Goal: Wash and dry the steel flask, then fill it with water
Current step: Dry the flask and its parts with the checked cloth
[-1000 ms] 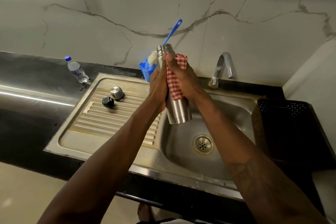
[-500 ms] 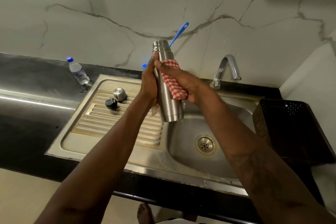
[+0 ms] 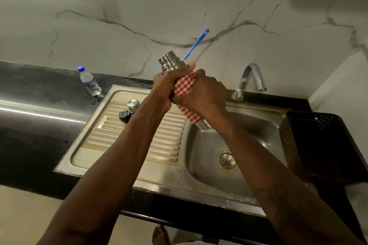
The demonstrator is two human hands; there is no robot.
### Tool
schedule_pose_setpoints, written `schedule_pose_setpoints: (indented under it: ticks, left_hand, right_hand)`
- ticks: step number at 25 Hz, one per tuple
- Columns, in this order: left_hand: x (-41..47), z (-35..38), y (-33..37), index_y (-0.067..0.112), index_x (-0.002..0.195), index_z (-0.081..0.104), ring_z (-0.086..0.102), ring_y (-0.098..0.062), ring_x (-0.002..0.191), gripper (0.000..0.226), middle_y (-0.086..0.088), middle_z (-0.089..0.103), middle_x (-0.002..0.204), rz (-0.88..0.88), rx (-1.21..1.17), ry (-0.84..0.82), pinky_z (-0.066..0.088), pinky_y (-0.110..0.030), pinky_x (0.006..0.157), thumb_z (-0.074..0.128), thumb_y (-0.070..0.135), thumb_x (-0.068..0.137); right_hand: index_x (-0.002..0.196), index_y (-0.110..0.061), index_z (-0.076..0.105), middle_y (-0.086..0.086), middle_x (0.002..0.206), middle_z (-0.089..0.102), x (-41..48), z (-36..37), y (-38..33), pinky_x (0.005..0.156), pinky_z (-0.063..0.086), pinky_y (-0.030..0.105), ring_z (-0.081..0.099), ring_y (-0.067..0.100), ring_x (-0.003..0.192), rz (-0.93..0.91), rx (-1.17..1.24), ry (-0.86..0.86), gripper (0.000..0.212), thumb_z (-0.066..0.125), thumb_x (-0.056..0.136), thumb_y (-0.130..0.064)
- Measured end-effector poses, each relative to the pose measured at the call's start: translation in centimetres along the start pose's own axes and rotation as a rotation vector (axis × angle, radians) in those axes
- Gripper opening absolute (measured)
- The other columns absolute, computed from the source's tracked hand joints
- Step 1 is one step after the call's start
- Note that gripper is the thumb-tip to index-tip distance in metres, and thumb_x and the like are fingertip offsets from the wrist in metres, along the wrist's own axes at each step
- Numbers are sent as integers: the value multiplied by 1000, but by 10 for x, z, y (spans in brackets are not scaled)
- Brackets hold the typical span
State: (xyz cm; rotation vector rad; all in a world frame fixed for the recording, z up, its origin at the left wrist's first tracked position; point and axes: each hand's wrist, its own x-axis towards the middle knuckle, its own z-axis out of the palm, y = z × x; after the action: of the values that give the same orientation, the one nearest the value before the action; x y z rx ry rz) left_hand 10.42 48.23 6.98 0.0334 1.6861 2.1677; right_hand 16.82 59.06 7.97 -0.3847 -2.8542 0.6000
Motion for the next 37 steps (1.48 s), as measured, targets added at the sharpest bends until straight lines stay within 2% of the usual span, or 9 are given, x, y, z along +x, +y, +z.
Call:
schedule_pose_setpoints:
  ticks: [5, 10, 14, 18, 21, 25, 28, 31, 37]
  left_hand:
    - [2, 0, -8, 10, 104, 63, 67, -25, 85, 40, -10, 69, 99, 66, -344, -226, 58, -42, 81, 85, 21, 72]
    - [0, -4, 7, 7, 107, 65, 66, -27, 101, 50, -12, 73, 101, 261, -499, -325, 52, -42, 97, 86, 30, 68]
    - [4, -4, 24, 4, 108, 62, 70, -27, 92, 48, -14, 73, 96, 339, -499, -260, 57, -40, 92, 78, 33, 73]
    - [13, -10, 18, 7, 115, 61, 69, -27, 79, 70, -12, 71, 90, 263, -432, 121, 59, -38, 74, 83, 39, 56]
    - [17, -11, 22, 7, 116, 62, 69, -26, 74, 66, -10, 70, 86, 268, -425, 246, 58, -37, 69, 84, 36, 60]
    - [10, -4, 26, 15, 124, 57, 75, -24, 82, 46, -12, 73, 96, 239, -281, 193, 62, -40, 72, 58, 55, 100]
    - [5, 0, 15, 12, 128, 56, 75, -29, 87, 52, -13, 75, 97, 119, -137, 94, 61, -43, 76, 63, 53, 98]
    - [-1, -1, 6, 11, 127, 58, 74, -25, 82, 54, -9, 76, 93, 112, -17, 3, 60, -41, 76, 63, 53, 92]
    - [-9, 2, -3, 21, 123, 62, 77, -24, 94, 51, -7, 79, 101, 100, 233, -77, 62, -42, 87, 33, 59, 108]
  right_hand:
    - [121, -13, 64, 7, 100, 77, 11, -13, 28, 91, 60, 47, 75, 26, 88, 20, 819, -601, 55, 86, 75, -35]
    - [141, -8, 51, 19, 117, 70, 8, -21, 41, 89, 59, 48, 69, 35, 104, 100, 1200, -906, 88, 91, 66, -32]
    - [119, -10, 64, 7, 92, 77, -3, -40, 47, 66, 62, 32, 74, 21, 81, 180, 1280, -754, 52, 82, 74, -29]
    - [122, -7, 65, 13, 106, 77, 10, -31, 32, 89, 61, 53, 76, 30, 94, 262, 1240, -509, 71, 92, 66, -43]
    - [120, -15, 64, 7, 103, 76, 10, -16, 21, 85, 63, 51, 77, 26, 92, 252, 1130, -234, 70, 91, 68, -53]
    - [126, -15, 62, 8, 108, 76, 15, -9, 21, 80, 63, 44, 77, 25, 94, 190, 1108, -368, 76, 96, 64, -44]
    - [127, -11, 61, 18, 110, 75, 11, -4, 20, 85, 62, 50, 75, 32, 95, 273, 1359, -448, 65, 88, 75, -40]
    - [126, -16, 61, 11, 107, 78, 11, -3, 9, 95, 59, 53, 76, 30, 98, 169, 1198, -544, 68, 79, 78, -61]
    - [110, -23, 64, 6, 89, 79, 30, -8, -20, 83, 63, 48, 78, 23, 80, 285, 1080, -207, 78, 56, 73, -91]
